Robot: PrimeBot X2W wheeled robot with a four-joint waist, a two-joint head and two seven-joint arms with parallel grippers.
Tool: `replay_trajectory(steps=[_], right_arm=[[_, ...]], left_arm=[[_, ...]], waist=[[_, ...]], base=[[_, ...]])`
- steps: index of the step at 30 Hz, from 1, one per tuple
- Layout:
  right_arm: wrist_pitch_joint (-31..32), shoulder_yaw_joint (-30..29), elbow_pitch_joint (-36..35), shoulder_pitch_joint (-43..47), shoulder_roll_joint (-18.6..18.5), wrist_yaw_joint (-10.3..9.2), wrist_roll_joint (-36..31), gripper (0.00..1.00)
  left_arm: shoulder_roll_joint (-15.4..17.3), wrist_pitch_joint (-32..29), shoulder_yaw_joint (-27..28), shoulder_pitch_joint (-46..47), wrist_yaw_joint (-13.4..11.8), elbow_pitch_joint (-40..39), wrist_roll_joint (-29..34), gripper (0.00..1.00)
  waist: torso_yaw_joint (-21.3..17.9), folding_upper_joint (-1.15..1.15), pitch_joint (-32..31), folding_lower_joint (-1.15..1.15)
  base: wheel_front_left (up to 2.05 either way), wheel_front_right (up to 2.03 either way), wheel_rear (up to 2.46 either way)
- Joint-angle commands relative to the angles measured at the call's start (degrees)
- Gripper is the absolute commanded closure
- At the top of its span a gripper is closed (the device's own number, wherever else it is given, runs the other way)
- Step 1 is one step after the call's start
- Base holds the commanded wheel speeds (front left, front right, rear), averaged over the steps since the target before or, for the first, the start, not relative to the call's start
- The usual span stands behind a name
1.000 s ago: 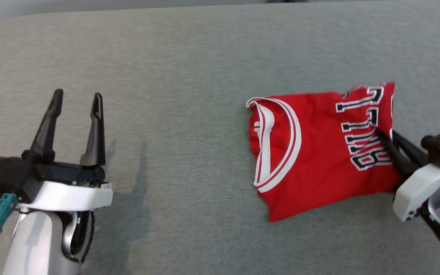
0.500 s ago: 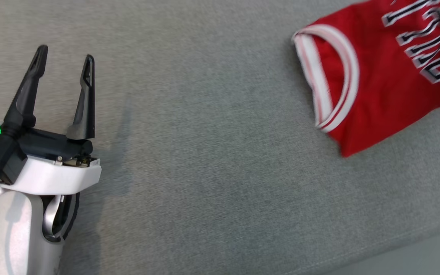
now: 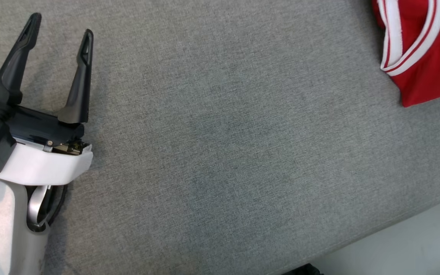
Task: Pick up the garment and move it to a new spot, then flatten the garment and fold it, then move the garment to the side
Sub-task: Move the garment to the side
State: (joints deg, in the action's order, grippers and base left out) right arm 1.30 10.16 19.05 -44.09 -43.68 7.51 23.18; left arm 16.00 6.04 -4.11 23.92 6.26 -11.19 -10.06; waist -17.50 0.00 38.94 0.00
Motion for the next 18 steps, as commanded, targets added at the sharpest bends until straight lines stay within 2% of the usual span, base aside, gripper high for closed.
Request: replay_trajectory(steps=[1, 2, 6, 11, 18], right_arm=[[-0.07, -0.94, 2.26, -1.11, 0.54, -0.05, -0.51, 0.24], [-0.38, -1.48, 4.18, -1.89, 1.25, -0.04, -1.05, 0.0], [-2.16, -3.22, 10.95, -3.28, 4.09, -0.04, -2.31, 0.0], [-5.51, -5.52, 14.84, -2.21, 7.38, -0.04, -0.8, 0.0], [-13.46, -9.5, 10.69, 3.14, 13.58, -0.04, -1.53, 0.0]], left_arm=[[0.46, -0.14, -0.01, 0.95, 0.22, -0.33, 0.09, 0.0], [0.53, -0.23, -0.19, 1.24, 0.26, -0.44, 0.01, 0.0], [0.8, -0.18, -0.29, 1.25, 0.11, -0.22, -0.24, 0.0], [0.77, 0.54, 0.11, 0.19, -0.45, 0.71, -0.62, 0.0], [-0.5, 2.72, 1.46, -3.63, -2.27, 3.75, -2.3, 0.0]], waist=[[0.05, 0.0, 0.94, 0.0], [0.21, 0.0, 1.23, 0.0], [0.75, 0.0, 1.68, 0.0], [1.33, 0.0, 0.73, 0.0], [2.6, 0.0, -5.76, 0.0]], base=[[0.0, 0.0, 0.0], [0.0, 0.0, 0.0], [0.0, 0.0, 0.0], [0.0, 0.0, 0.0], [0.0, 0.0, 0.0]])
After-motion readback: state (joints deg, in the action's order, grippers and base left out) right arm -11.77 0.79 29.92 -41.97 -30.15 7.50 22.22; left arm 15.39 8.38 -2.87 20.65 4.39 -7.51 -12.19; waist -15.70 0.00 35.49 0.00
